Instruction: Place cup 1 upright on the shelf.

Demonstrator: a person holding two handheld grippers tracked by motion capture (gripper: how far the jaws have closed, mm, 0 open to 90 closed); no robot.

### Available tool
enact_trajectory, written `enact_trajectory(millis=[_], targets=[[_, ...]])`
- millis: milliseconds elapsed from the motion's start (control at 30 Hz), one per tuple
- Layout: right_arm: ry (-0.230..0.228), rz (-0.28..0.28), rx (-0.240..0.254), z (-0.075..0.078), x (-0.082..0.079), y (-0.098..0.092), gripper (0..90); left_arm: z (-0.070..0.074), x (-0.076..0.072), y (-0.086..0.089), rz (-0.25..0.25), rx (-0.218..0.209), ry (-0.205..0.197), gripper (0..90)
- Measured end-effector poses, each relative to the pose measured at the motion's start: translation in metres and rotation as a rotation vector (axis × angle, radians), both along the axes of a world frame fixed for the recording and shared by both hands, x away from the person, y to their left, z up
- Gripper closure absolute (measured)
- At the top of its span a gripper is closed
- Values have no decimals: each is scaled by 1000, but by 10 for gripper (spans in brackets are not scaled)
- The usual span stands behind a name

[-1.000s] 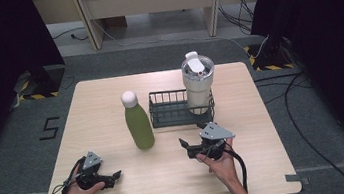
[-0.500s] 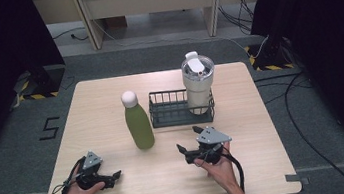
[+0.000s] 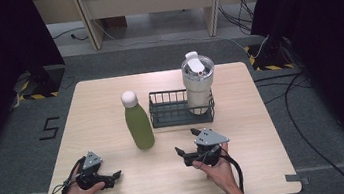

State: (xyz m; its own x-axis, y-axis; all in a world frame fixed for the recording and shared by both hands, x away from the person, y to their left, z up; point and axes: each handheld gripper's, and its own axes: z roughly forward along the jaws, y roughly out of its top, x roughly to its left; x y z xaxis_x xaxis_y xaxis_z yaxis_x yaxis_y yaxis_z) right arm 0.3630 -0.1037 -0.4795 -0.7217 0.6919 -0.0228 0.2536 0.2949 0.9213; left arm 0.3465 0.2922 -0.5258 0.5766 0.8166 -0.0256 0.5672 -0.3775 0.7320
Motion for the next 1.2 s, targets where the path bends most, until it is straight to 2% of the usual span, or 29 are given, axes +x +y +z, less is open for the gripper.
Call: enact_trajectory(millis=[233,267,333,433,833,1200], targets=[[19,16,-23,-2,-1,5,149,0,0,0,-2,1,0,19],[35,21,-31,-4,-1,6,148,0,0,0,-3,1,-1,20],[36,25,-41,-5,0,7,149,0,0,0,-3,1,0,19],[72,28,-67,-11,0,10,150,0,0,0,-3,1,0,20],[133,57,-127,-22,0,16,151,0,0,0,-4,1,0,20],[134,63,-126,-22,-1,18,152,0,0,0,-3,1,-1,19]])
